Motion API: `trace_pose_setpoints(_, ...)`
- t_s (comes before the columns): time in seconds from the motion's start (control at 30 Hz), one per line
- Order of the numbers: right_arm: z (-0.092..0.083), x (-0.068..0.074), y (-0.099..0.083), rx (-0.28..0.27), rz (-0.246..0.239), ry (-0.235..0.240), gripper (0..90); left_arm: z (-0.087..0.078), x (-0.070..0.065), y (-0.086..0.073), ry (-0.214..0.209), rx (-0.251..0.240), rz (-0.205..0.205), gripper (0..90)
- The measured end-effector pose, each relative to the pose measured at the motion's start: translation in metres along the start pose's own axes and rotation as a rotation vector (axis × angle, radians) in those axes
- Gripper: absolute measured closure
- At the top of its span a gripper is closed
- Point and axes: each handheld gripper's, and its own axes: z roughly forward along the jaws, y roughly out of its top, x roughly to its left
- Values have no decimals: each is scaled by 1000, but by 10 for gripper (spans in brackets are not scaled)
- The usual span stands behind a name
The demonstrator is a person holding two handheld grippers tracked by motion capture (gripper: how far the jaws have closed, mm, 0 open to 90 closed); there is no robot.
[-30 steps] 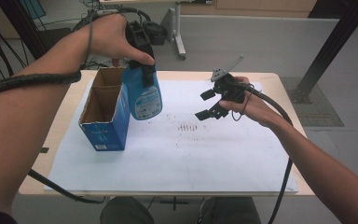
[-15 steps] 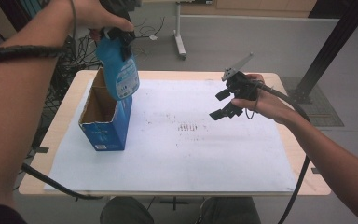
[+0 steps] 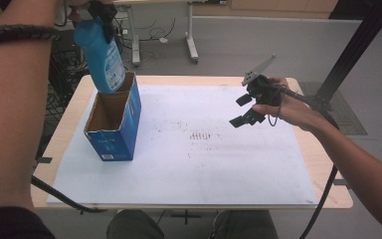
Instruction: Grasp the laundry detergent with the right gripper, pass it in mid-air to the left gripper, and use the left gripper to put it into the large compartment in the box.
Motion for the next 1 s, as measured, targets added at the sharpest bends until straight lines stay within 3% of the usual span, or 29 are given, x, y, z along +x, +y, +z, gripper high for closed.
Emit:
trace_pose_setpoints(0.13, -3, 0, 1, 8, -5, -5, 90, -3, 15, -3, 4, 0, -83, 369)
trace_pose_setpoints(0.47, -5, 1, 0, 9, -2, -9, 90, -9, 44, -13, 8, -4, -220, 370)
trace_pose_setpoints(0.57, -7, 1, 0, 9, -5, -13, 90, -9, 47, -14, 15, 5, -225, 369)
trace_pose_setpoints(0.73, -8, 2, 1, 7, -7, -15, 90, -6, 48, -16, -6, 10, -229, 369)
trace_pose_setpoints(1.0, -8, 5, 2, 20, -16, -9, 103, -8, 44, -15, -5, 7, -220, 369)
